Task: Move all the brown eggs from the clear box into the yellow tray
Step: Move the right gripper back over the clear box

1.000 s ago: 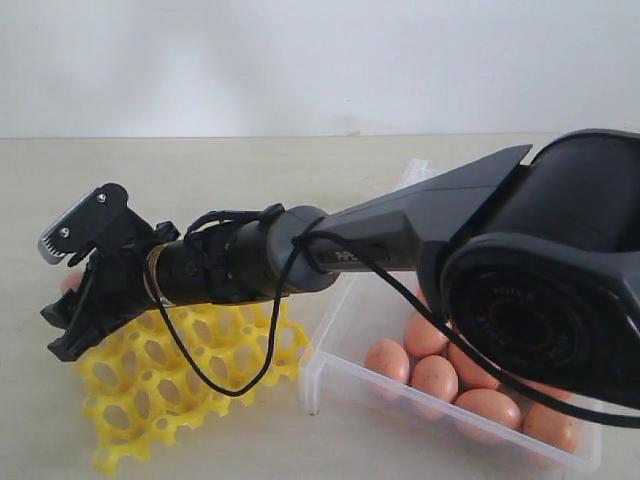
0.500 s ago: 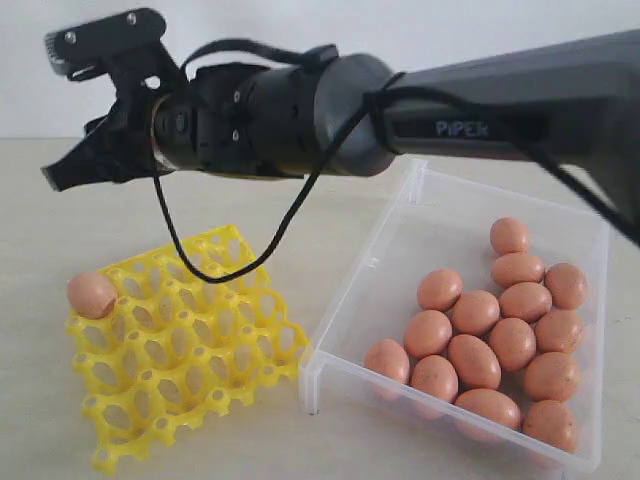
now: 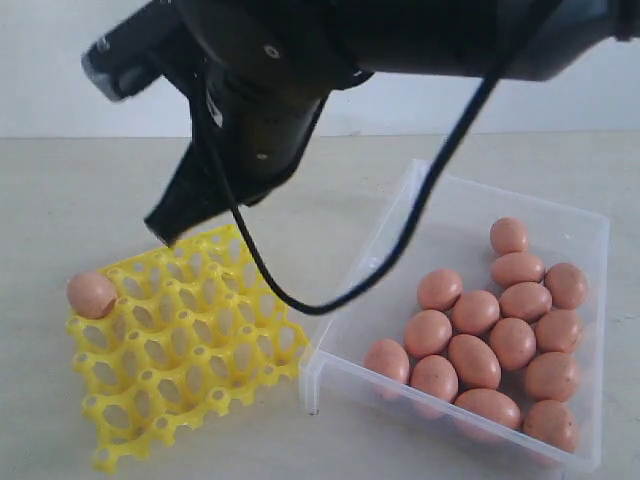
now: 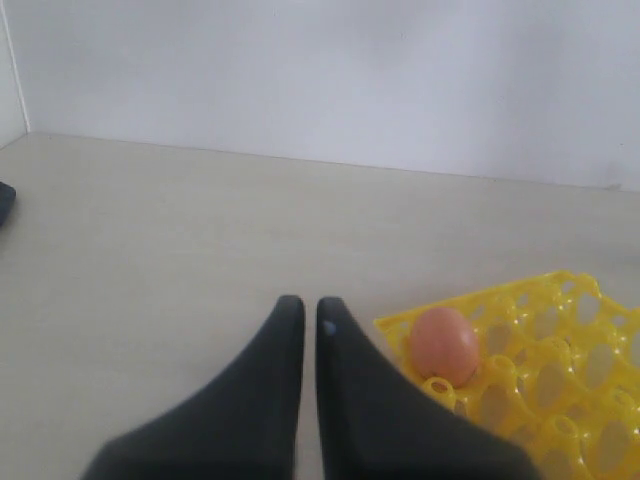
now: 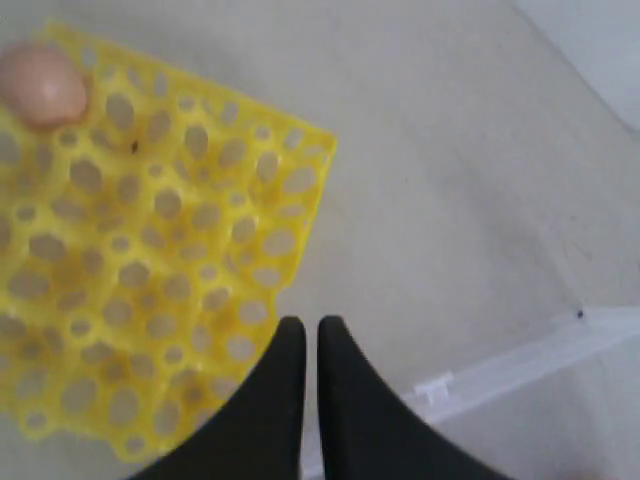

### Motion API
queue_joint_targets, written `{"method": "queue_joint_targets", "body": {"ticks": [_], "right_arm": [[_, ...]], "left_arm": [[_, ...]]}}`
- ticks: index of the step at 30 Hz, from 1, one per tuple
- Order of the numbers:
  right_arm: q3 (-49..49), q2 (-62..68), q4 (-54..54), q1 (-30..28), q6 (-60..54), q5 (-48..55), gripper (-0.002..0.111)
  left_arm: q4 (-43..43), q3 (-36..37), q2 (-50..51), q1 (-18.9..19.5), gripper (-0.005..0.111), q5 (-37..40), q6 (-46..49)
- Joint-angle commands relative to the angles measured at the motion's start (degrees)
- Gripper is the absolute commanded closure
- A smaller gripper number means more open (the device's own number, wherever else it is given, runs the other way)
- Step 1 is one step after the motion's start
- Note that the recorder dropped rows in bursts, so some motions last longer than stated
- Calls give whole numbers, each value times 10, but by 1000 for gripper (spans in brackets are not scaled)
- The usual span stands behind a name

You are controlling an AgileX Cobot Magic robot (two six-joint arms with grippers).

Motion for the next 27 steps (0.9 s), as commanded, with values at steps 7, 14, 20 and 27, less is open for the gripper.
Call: {"method": "queue_joint_targets", "body": {"ticks": [7,14,20,27], "right_arm": [[165,-160,-56,-23,11,29,108],[222,-178,203,-227,-109,25,108],[222,-115,395,-357,-240,56,108],[222,-64,356,-379,-240,104,67]], "left_arm": [[1,1,-2,1,103,-5,0],[1,1,-2,1,103,-5,0],[1,1,-2,1,103,-4,0],[1,1,-2,1,103,-4,0]]}}
